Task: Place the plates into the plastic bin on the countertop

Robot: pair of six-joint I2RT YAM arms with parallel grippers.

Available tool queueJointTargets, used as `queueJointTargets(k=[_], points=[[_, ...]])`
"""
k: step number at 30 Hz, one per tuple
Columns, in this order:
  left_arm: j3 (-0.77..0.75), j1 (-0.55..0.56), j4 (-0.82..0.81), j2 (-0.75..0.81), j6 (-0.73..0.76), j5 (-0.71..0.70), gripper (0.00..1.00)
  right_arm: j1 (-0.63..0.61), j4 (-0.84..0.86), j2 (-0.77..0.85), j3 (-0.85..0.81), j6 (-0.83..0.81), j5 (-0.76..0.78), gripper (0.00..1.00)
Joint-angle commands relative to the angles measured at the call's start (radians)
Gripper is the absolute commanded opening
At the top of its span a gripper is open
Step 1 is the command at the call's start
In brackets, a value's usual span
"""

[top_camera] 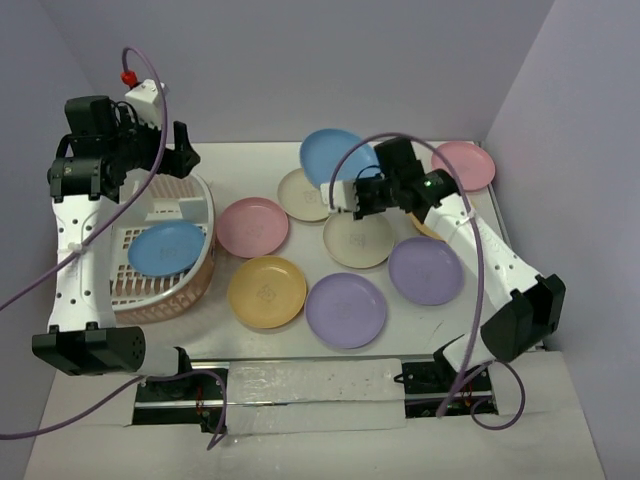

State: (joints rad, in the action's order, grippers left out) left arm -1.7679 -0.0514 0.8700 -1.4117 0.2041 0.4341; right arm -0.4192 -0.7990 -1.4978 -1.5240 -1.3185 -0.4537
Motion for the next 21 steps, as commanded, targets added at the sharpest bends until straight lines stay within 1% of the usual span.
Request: queueJointTargets(k=[1,2,3,5,8,14,16,18,20,21], points=[[-0.009,0.077,0.030,-0.014,-0.091,0.025,0.90,-0.133,0.116,0.085,0.101,-0.019,0.210,0.00],[0.008,0.140,0.016,-0.009,-0.097,-0.013,0.89,-0.171,0.101,0.089,0.107,-0.008,0.243,0.00],[0.021,0.163,0.011,-0.007,-0.097,-0.039,0.88,-0.204,0.077,0.088,0.101,-0.006,0.254,0.00],[0.032,0.252,0.020,-0.021,-0.096,-0.083,0.87,-0.255,0.053,0.086,0.094,0.013,0.298,0.00],[0.030,0.321,0.053,-0.064,-0.090,-0.112,0.83,-0.333,0.045,0.089,0.098,0.030,0.349,0.00],[0.012,0.388,0.076,-0.134,-0.112,-0.101,0.78,-0.461,0.062,0.096,0.123,0.056,0.461,0.00],[0.011,0.394,0.074,-0.143,-0.118,-0.101,0.77,-0.476,0.064,0.097,0.126,0.060,0.486,0.00],[0.017,0.407,0.066,-0.155,-0.124,-0.126,0.73,-0.502,0.069,0.097,0.127,0.069,0.505,0.00],[0.033,0.411,0.067,-0.166,-0.128,-0.143,0.67,-0.512,0.075,0.097,0.122,0.074,0.520,0.00],[0.034,0.412,0.067,-0.167,-0.127,-0.144,0.66,-0.513,0.076,0.097,0.122,0.076,0.521,0.00]])
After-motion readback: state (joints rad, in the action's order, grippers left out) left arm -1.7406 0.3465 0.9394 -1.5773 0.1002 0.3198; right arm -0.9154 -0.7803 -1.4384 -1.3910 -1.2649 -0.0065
